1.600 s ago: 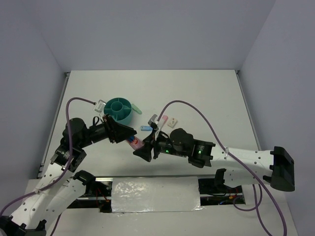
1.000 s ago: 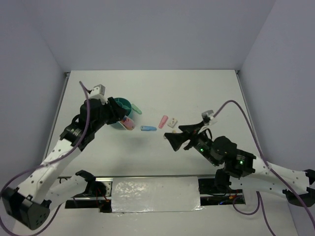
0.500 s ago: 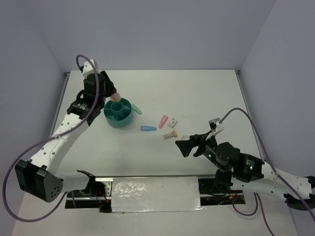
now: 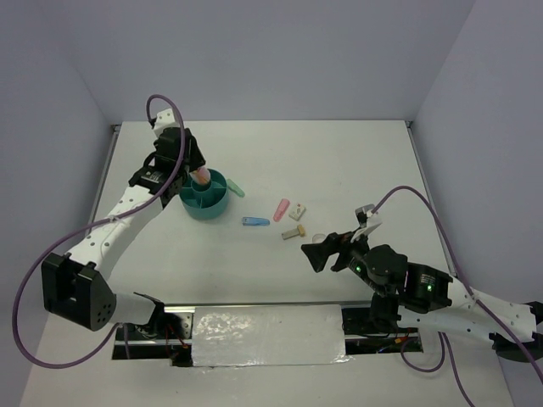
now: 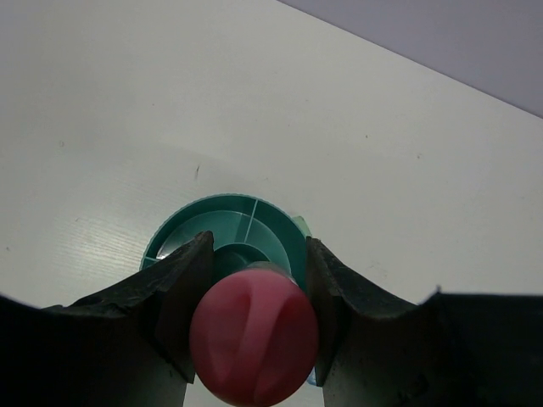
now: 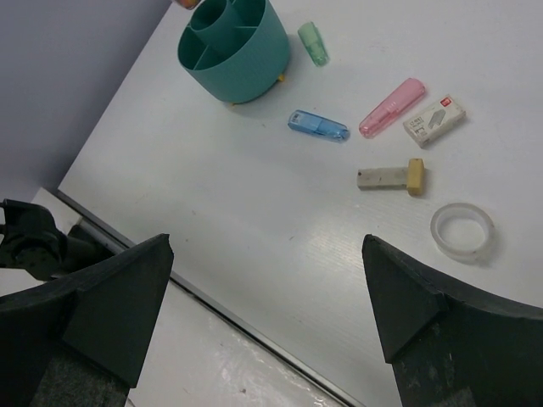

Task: Sort the stationery into containers
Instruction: Place the stationery in the storage box, then pick up the stationery from the center of the board.

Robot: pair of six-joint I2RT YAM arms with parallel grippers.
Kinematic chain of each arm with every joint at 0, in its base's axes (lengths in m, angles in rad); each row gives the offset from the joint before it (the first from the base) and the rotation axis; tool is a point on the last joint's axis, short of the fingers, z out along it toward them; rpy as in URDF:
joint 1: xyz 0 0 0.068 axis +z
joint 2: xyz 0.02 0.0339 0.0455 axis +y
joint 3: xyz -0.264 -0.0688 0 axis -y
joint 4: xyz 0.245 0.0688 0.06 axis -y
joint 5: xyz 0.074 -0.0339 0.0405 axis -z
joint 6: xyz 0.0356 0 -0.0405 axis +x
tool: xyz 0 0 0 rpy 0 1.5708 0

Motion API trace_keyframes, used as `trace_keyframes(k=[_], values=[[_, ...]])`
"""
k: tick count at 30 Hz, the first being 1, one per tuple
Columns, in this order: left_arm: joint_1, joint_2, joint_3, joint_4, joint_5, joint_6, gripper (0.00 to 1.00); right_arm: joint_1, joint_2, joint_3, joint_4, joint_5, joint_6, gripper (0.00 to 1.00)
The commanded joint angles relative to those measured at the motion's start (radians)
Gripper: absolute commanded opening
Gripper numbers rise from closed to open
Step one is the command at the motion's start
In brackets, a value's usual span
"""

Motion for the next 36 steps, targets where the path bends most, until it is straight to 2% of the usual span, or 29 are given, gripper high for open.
trace_keyframes(k=[1,15,18,19,21,23,24,27,28,36], values=[[0.004,-0.010,-0.021,0.073,-0.020,-0.010,0.00,0.000,-0.019,0.033,-0.017,0.032,0.007,1.00],[0.019,0.044,-0.040,0.100,-0.016,-0.013,0.00,0.000,-0.027,0.027,-0.017,0.029,0.007,1.00],[0.019,0.059,-0.038,0.091,-0.023,-0.013,0.09,0.000,-0.015,0.028,-0.015,0.027,0.008,1.00],[0.019,0.061,-0.041,0.094,-0.025,-0.013,0.17,0.000,-0.011,0.031,-0.015,0.026,0.007,1.00],[0.019,0.064,-0.051,0.097,-0.031,-0.015,0.26,0.000,-0.004,0.033,-0.015,0.023,0.007,1.00],[0.019,0.066,-0.048,0.088,-0.034,-0.015,0.42,0.000,-0.001,0.036,-0.015,0.021,0.005,1.00],[0.019,0.064,-0.041,0.081,-0.039,-0.021,0.58,0.001,-0.001,0.037,-0.017,0.017,0.007,1.00],[0.019,0.046,-0.034,0.059,-0.039,-0.027,0.85,0.000,-0.002,0.034,-0.012,0.014,0.005,1.00],[0.019,0.040,-0.031,0.047,-0.042,-0.027,0.99,0.000,-0.004,0.033,-0.012,0.014,0.005,1.00],[-0.021,-0.098,0.008,-0.021,0.058,0.008,0.99,0.001,0.018,0.019,-0.004,0.011,0.019,1.00]])
